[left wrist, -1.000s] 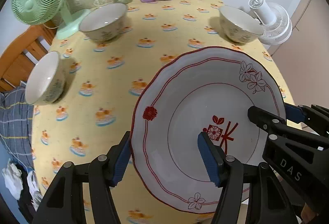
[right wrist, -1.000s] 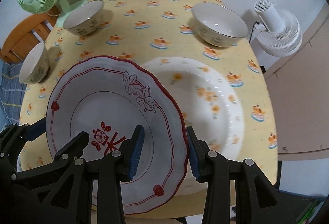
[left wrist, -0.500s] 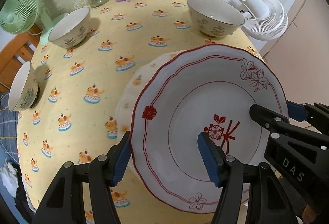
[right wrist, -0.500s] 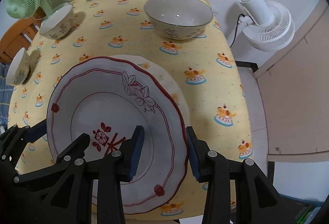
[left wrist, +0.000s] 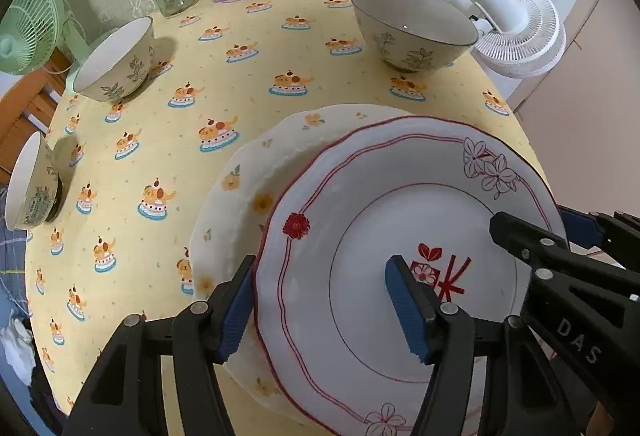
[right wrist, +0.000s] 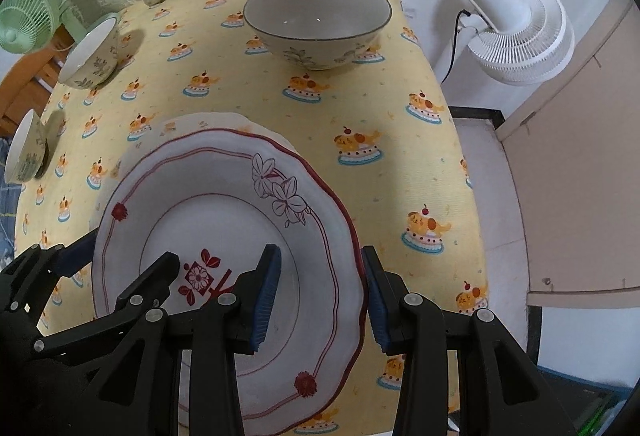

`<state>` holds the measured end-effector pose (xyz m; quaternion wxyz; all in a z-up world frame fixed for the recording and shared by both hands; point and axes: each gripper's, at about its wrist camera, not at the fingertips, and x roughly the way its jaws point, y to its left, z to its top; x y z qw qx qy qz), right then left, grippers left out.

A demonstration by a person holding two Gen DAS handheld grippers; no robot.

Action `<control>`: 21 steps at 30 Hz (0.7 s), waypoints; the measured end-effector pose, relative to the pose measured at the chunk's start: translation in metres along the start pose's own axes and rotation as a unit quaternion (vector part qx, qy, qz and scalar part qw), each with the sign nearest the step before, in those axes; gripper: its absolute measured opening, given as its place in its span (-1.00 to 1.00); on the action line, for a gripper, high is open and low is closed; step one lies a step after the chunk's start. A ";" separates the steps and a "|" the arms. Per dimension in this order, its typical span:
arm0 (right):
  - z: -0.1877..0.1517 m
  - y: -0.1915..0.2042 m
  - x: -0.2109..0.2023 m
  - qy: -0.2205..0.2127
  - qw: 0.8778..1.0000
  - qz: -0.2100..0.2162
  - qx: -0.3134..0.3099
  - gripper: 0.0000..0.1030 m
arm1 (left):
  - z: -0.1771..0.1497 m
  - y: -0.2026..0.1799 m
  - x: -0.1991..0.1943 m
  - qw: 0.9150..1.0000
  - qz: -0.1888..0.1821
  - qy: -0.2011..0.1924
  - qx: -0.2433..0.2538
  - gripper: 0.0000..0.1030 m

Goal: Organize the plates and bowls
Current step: 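Carry the red-rimmed plate over the orange-flower plate stack with both grippers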

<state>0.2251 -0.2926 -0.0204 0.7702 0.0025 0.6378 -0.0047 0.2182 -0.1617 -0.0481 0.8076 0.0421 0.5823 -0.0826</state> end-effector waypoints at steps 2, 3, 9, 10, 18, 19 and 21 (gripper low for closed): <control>0.002 0.000 0.000 -0.001 1.000 0.002 0.001 -0.15 | 0.002 0.002 0.002 1.000 -0.003 0.002 -0.005 0.29; 0.002 -0.001 0.000 -0.002 1.000 0.003 0.001 -0.15 | 0.003 0.002 0.003 1.000 -0.004 0.003 -0.006 0.29; 0.003 0.004 0.000 -0.005 1.000 0.017 0.001 -0.13 | 0.003 -0.003 0.012 0.999 0.031 0.013 0.008 0.29; 0.003 0.006 0.000 -0.007 1.000 0.012 -0.001 -0.12 | 0.003 -0.002 0.011 0.999 0.031 0.009 0.007 0.29; -0.005 0.000 0.000 0.011 0.999 0.029 0.025 -0.12 | 0.001 -0.001 0.010 0.999 0.030 0.008 0.010 0.29; -0.007 -0.002 -0.002 0.010 0.999 0.028 0.028 -0.12 | 0.001 -0.002 0.009 0.999 0.034 0.007 0.013 0.29; -0.010 -0.003 -0.007 0.009 0.999 0.029 0.028 -0.12 | 0.000 -0.005 0.009 0.999 0.040 0.003 0.023 0.29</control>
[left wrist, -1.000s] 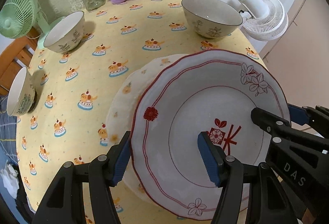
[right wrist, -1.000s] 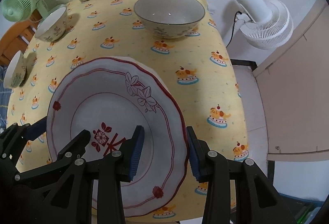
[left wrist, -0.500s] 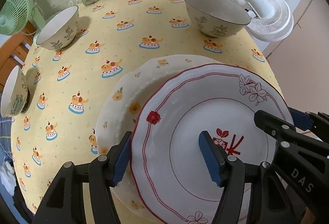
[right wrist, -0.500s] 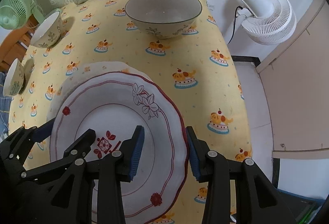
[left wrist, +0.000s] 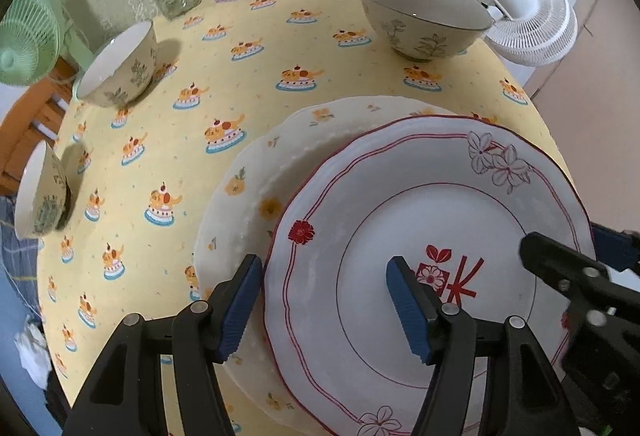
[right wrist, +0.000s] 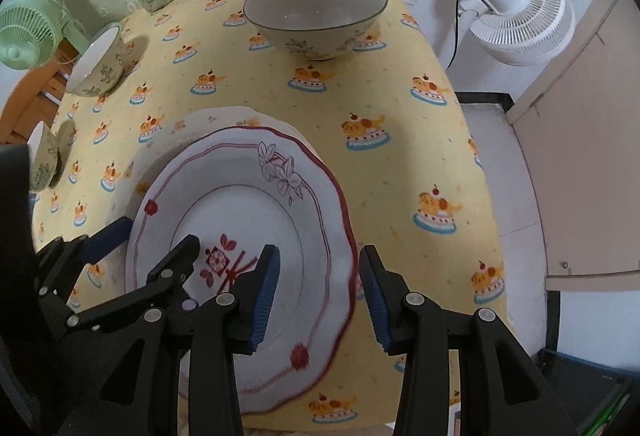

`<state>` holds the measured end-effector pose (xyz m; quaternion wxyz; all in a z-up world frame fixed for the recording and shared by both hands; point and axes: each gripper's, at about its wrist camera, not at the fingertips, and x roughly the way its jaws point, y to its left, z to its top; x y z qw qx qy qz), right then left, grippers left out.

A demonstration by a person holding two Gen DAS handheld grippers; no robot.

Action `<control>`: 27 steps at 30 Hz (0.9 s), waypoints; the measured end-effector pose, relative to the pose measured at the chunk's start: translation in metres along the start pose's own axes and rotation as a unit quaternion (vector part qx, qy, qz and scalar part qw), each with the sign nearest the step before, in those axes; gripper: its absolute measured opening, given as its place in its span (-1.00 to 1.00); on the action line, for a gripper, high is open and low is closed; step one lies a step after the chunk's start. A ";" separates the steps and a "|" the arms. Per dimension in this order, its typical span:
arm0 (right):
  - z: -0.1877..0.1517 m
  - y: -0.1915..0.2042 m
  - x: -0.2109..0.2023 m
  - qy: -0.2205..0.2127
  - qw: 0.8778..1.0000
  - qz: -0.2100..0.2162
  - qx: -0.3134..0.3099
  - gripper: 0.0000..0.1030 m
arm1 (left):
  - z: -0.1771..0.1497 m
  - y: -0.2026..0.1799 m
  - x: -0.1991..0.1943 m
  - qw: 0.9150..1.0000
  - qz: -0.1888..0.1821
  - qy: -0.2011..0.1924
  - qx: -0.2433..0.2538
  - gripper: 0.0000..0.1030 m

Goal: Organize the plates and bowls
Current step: 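Lower the red-rimmed plate onto the stack and open both grippers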

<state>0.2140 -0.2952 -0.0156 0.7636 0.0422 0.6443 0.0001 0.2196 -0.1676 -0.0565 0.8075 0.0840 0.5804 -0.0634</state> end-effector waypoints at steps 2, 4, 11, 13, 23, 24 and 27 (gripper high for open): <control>-0.003 0.001 -0.004 0.001 1.000 -0.003 -0.010 -0.15 | -0.001 -0.001 -0.001 1.000 0.004 -0.001 0.002 0.29; -0.004 0.002 -0.009 -0.006 1.000 -0.007 -0.018 -0.32 | 0.000 0.000 -0.001 1.000 0.004 0.003 -0.003 0.29; 0.000 0.006 -0.010 -0.012 0.998 -0.027 -0.064 -0.57 | -0.003 0.009 -0.011 1.000 0.012 0.001 -0.024 0.37; 0.003 0.008 -0.010 -0.015 0.997 -0.030 -0.076 -0.57 | -0.004 0.012 -0.014 0.999 0.015 -0.002 -0.032 0.38; 0.020 0.027 0.008 -0.013 0.993 -0.014 -0.116 -0.56 | -0.013 0.030 -0.020 0.996 0.040 0.002 -0.076 0.39; 0.020 0.028 0.010 -0.012 0.993 -0.011 -0.119 -0.55 | -0.014 0.031 -0.020 0.996 0.041 0.004 -0.079 0.39; 0.022 0.027 0.018 -0.006 0.993 -0.008 -0.118 -0.52 | -0.015 0.031 -0.018 0.995 0.040 0.009 -0.086 0.39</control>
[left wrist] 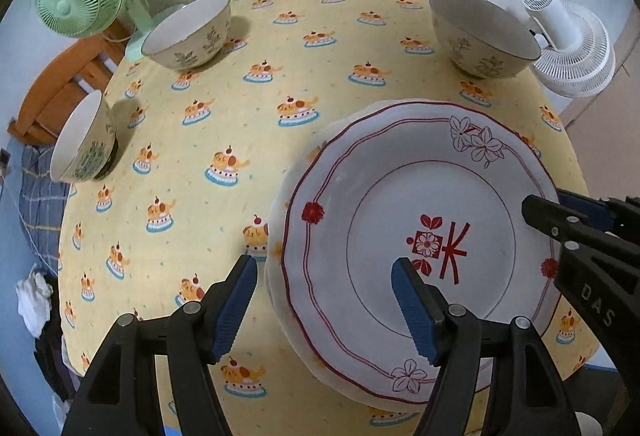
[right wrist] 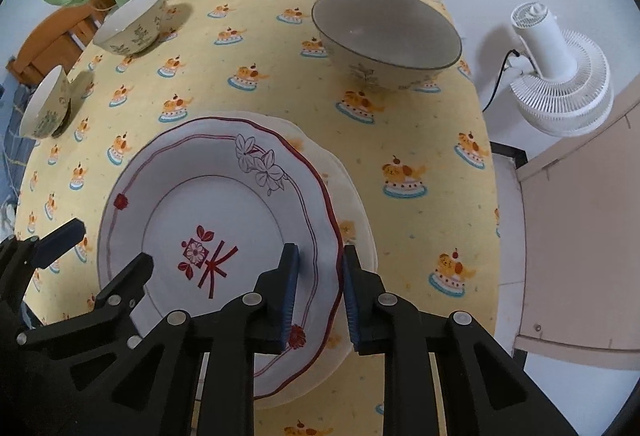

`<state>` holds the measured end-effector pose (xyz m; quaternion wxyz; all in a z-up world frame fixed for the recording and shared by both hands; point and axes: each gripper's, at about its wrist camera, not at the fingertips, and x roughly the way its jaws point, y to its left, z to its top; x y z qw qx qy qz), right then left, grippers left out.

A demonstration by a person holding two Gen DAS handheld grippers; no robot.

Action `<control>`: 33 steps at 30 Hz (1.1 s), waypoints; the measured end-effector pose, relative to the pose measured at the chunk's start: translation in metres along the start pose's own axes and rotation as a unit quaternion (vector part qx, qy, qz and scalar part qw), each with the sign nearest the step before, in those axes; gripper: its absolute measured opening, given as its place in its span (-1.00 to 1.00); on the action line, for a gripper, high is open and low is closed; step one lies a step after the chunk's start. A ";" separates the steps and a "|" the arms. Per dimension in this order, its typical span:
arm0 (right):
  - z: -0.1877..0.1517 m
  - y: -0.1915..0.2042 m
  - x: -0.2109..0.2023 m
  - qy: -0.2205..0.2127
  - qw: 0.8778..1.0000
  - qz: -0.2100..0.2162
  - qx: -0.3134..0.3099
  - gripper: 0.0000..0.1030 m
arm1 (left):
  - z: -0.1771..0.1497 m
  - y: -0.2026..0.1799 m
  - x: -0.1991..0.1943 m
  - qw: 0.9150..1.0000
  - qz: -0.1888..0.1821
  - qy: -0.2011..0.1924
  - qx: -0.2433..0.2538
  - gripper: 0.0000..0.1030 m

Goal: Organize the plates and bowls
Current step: 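Lower the red-rimmed plate onto the stack and open both grippers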

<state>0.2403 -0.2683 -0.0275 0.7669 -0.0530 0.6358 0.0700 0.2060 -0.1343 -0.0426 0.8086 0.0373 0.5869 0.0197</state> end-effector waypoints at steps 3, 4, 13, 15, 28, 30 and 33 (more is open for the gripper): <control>-0.001 0.000 0.001 -0.005 1.000 0.004 -0.003 -0.52 | -0.001 -0.004 0.000 1.000 0.000 0.001 0.002 0.39; -0.002 0.000 0.001 -0.006 1.000 0.002 -0.005 -0.52 | -0.001 -0.006 0.001 1.000 -0.001 0.003 0.005 0.39; -0.008 0.001 0.001 -0.007 1.000 -0.005 0.001 -0.49 | -0.002 -0.019 0.001 1.000 0.005 0.006 0.021 0.45; -0.011 0.001 0.000 -0.003 1.000 -0.006 0.001 -0.45 | -0.003 -0.021 -0.001 1.000 0.006 0.005 0.024 0.47; -0.021 0.022 -0.021 -0.017 0.999 -0.009 0.029 0.41 | -0.013 -0.002 -0.012 0.999 -0.029 -0.001 0.037 0.64; -0.021 0.031 -0.026 -0.020 0.999 -0.014 0.030 0.41 | -0.014 0.008 -0.015 0.999 -0.035 -0.005 0.036 0.65; -0.020 0.046 -0.033 -0.027 0.999 -0.020 0.032 0.41 | -0.015 0.024 -0.020 0.998 -0.040 -0.015 0.037 0.65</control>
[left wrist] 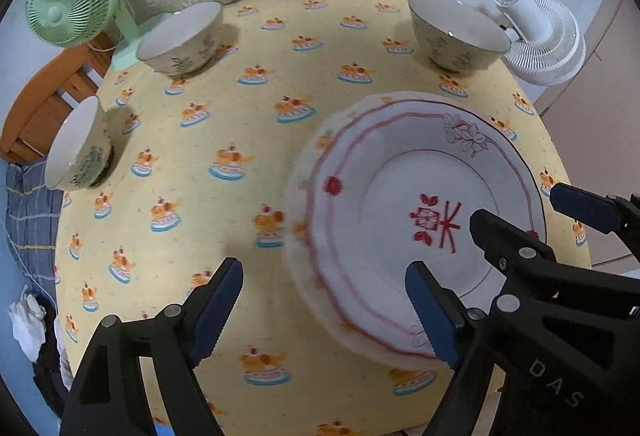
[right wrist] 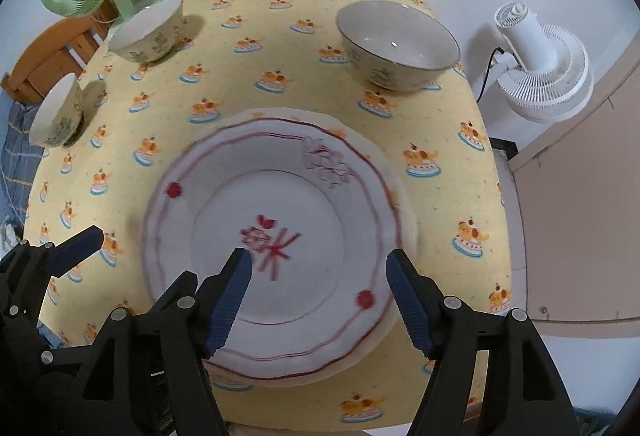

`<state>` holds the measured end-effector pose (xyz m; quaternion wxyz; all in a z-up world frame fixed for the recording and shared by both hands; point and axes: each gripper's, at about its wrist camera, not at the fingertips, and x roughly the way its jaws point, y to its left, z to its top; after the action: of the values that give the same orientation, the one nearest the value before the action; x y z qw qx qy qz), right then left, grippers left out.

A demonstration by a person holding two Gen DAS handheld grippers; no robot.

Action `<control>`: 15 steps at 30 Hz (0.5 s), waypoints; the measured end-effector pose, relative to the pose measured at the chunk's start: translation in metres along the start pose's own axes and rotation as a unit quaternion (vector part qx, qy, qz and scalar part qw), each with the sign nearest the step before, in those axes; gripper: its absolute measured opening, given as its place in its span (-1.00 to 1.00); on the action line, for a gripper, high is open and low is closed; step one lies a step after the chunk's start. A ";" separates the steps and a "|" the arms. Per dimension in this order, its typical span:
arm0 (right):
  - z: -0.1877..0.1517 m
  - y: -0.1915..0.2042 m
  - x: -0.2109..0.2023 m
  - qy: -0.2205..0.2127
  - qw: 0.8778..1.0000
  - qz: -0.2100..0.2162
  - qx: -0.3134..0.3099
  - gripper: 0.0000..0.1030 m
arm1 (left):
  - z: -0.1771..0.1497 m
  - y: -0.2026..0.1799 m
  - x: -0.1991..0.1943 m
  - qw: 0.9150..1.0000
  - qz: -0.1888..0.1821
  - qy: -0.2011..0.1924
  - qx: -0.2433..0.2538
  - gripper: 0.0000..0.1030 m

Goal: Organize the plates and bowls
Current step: 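Move both grippers to the large white bowl and grasp its rim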

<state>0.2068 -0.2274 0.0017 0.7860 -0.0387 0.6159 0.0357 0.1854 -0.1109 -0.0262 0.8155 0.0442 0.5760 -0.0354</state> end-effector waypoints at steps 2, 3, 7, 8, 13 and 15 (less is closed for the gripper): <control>0.000 0.013 -0.007 -0.005 1.000 -0.001 0.004 0.41 | -0.002 0.013 -0.006 1.000 -0.005 -0.007 0.000 0.64; 0.001 0.018 -0.010 -0.007 1.000 0.000 0.004 0.41 | -0.003 0.019 -0.009 1.000 -0.007 -0.009 -0.001 0.64; 0.003 0.049 -0.024 -0.020 1.000 0.006 0.006 0.41 | -0.007 0.049 -0.021 1.000 -0.012 -0.023 -0.004 0.64; 0.004 0.059 -0.027 -0.025 1.000 0.007 0.007 0.41 | -0.007 0.059 -0.024 1.000 -0.011 -0.027 -0.006 0.64; 0.009 0.102 -0.039 -0.044 0.999 0.004 0.006 0.41 | -0.011 0.102 -0.033 0.999 -0.011 -0.036 -0.020 0.64; 0.011 0.120 -0.044 -0.054 0.999 0.000 0.006 0.41 | -0.011 0.117 -0.035 0.999 -0.005 -0.037 -0.026 0.65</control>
<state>0.1947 -0.1073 0.0446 0.8186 -0.0319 0.5725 0.0345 0.1759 0.0071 0.0069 0.8370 0.0188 0.5462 -0.0266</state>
